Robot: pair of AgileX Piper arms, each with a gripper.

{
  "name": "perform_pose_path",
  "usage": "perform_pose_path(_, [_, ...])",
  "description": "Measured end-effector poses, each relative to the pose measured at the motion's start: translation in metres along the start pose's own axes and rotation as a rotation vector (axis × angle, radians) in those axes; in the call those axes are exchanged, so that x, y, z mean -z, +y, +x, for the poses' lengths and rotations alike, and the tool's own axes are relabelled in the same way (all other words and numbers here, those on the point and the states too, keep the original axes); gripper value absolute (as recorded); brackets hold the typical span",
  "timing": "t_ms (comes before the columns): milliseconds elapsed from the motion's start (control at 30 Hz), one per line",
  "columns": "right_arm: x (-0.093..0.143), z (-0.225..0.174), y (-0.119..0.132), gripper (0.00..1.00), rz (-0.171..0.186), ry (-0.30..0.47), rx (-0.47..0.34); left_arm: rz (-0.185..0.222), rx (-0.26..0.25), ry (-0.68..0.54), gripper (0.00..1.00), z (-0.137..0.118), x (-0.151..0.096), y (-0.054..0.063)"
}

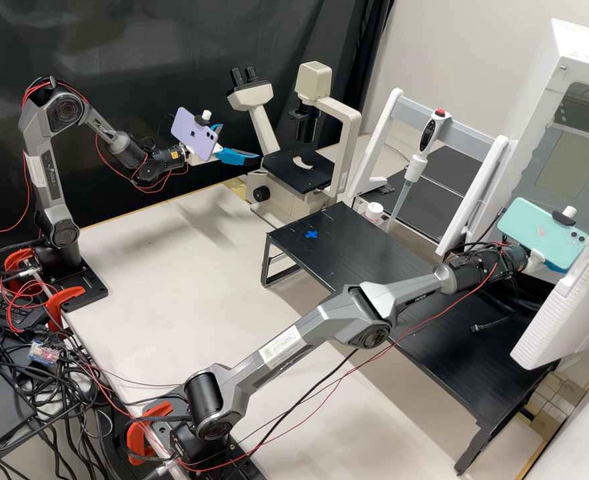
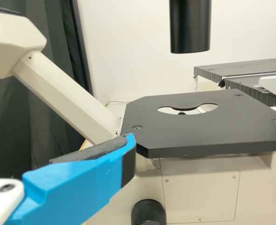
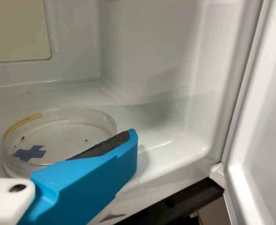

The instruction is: Move the petri dish to the microscope

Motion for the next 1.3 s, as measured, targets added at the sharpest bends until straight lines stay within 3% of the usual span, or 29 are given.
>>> perform_pose_path(300, [0.0009,-0.0007,0.0015,0.00,0.029,0.003,-0.004,0.000,0.000,0.000,1.00,0.0000,0.0000,0.0000])
perform_pose_path(1300, [-0.0032,0.0022,-0.0015,0.00,0.030,-0.003,-0.003,0.000,0.000,0.000,1.00,0.0000,0.0000,0.0000])
